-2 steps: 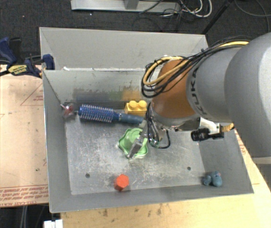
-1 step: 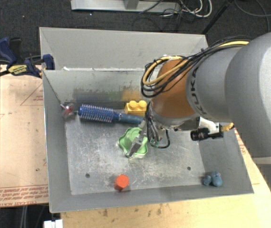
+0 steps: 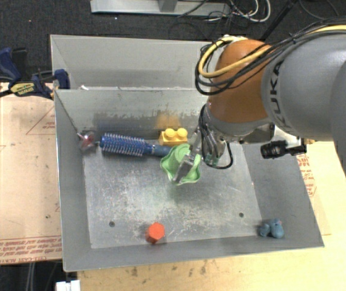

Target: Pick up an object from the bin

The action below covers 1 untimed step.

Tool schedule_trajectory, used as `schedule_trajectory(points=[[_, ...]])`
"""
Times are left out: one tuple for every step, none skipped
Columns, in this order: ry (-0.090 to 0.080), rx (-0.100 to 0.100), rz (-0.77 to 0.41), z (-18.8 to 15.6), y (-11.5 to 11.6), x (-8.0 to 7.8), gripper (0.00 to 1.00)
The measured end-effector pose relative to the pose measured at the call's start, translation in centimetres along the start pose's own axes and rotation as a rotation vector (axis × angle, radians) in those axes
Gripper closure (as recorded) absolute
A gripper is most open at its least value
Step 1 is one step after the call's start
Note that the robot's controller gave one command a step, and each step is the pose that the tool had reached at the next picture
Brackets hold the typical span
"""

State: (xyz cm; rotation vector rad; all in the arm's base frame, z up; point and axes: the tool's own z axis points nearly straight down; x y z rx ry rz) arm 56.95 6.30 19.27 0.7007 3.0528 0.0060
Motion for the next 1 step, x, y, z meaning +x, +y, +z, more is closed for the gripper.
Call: schedule_trajectory(points=[[0.006,0.004,-0.003,-0.52,0.06,-0.03,1.00]])
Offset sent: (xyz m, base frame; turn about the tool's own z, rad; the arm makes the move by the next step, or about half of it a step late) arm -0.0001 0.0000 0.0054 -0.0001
